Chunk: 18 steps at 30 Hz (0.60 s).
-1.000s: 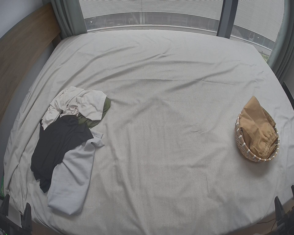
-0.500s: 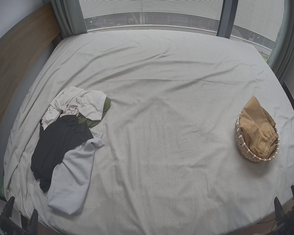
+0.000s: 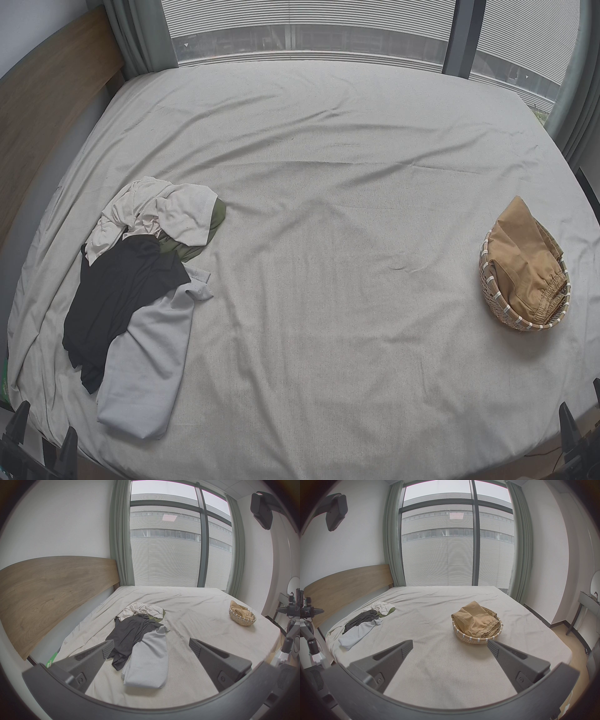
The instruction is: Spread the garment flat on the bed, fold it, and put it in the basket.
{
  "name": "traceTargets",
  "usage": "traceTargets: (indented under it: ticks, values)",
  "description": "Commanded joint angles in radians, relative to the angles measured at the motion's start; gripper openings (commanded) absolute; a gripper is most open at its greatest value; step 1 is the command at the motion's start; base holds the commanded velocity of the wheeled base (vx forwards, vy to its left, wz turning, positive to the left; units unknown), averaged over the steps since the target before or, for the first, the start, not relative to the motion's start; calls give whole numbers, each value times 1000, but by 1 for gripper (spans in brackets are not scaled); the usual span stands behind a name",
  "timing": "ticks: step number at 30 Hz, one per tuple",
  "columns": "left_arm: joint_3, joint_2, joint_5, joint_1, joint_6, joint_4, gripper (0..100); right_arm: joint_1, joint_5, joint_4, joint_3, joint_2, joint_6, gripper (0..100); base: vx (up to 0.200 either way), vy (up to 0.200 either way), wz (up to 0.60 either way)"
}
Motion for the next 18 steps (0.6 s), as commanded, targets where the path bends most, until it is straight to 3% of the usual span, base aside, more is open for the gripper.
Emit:
traceTargets:
  ticks: [1, 18]
  values:
    - [16, -15, 0, 0, 1, 2, 100, 0, 0, 0, 18, -13, 0, 100, 0, 0, 0]
    - [16, -15, 0, 0, 1, 2, 100, 2, 0, 0, 18, -13, 12, 100, 0, 0, 0]
